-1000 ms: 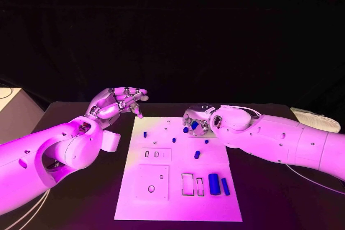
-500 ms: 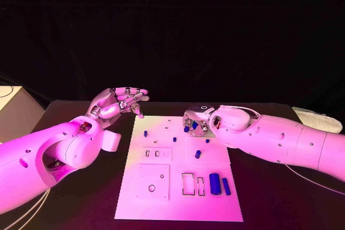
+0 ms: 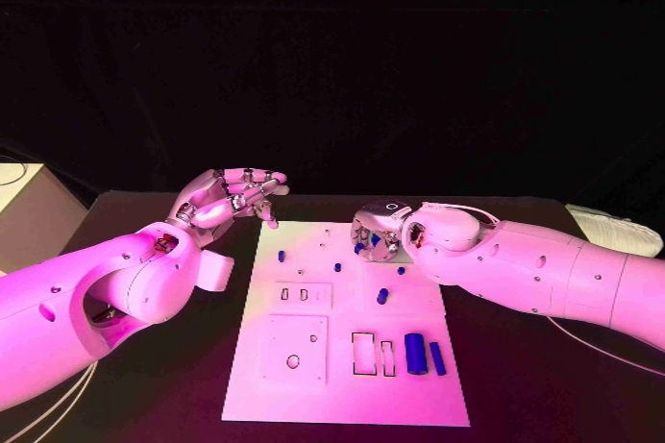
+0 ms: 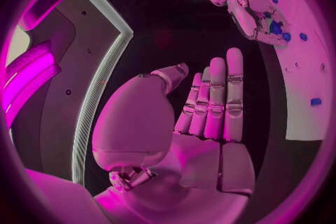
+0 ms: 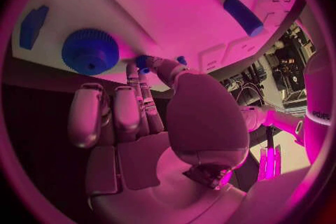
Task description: Assemble the parts on the task board
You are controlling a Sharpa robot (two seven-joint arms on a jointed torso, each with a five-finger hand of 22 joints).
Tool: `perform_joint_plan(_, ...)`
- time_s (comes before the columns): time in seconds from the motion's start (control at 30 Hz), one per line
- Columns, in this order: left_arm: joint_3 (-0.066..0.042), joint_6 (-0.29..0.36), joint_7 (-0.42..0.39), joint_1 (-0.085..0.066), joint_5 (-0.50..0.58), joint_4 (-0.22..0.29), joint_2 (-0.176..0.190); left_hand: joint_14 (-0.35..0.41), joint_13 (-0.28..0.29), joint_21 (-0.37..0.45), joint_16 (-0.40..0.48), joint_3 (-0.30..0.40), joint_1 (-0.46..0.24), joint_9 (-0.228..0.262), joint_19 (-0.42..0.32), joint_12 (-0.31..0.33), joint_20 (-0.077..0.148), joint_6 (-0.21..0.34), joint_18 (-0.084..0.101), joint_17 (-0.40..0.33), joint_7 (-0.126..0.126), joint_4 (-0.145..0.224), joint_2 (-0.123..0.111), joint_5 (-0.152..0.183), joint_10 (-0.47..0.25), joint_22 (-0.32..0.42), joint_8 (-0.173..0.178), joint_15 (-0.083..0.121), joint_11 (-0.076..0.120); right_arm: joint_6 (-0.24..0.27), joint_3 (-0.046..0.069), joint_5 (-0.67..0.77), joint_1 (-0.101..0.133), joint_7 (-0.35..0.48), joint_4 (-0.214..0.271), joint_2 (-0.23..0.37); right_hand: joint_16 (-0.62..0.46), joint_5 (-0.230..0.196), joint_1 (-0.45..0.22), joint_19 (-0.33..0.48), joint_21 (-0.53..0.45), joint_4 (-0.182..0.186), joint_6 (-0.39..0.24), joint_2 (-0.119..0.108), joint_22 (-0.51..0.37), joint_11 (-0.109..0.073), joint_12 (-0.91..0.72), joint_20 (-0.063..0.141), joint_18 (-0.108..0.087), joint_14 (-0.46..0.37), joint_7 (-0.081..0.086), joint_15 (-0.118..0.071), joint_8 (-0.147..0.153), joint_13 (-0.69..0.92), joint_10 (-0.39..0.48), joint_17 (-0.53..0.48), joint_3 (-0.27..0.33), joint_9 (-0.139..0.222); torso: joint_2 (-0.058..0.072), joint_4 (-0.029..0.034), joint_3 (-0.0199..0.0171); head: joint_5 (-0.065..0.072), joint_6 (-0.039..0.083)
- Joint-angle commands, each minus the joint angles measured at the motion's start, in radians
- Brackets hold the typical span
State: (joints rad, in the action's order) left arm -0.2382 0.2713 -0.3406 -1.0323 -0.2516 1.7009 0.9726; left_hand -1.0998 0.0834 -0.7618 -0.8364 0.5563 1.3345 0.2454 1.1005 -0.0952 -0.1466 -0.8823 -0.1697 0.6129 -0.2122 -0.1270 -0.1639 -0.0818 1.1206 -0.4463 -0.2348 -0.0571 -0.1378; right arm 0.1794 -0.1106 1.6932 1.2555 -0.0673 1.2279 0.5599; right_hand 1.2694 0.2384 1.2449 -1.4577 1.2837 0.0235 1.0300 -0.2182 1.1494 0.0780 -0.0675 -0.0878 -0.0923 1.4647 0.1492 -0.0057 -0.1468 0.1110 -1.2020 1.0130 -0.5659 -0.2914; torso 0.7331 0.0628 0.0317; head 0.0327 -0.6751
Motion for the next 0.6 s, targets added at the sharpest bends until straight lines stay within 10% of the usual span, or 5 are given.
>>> perform_joint_plan(0.03,-0.001,-0.020,0.003,0.000,-0.007,0.002,0.000,0.007,0.002,-0.006,-0.006,0.006,0.003,0.002,-0.007,0.007,0.003,0.006,-0.012,0.000,-0.001,0.001,-0.002,0.005,-0.003,-0.001,-0.004,-0.001,-0.001,0.028,0.000,-0.017,0.000,-0.009,-0.003,-0.002,0.007,0.008,-0.002,-0.011,0.020,0.004,0.013,0.011,0.029,0.001,-0.004,0.000,0.018,0.015,0.000,-0.004,-0.009,0.003,-0.014,0.003,-0.005,-0.004,0.000,-0.0013,-0.0003,-0.001,-0.002)
perform_joint_plan(0.6,-0.001,-0.020,0.013,0.000,-0.008,-0.002,0.003,0.010,0.001,-0.014,-0.005,0.007,0.002,0.003,-0.013,0.009,0.001,0.010,-0.012,-0.001,-0.004,0.002,-0.004,0.007,-0.007,-0.006,-0.002,-0.002,-0.004,0.205,0.000,-0.051,-0.002,-0.016,0.010,-0.002,0.030,-0.027,0.042,-0.023,0.062,-0.012,0.061,0.058,0.090,-0.015,0.001,0.011,0.028,0.015,-0.020,-0.016,-0.056,0.016,-0.053,0.016,-0.058,-0.047,0.002,0.0008,0.0011,0.000,0.007)
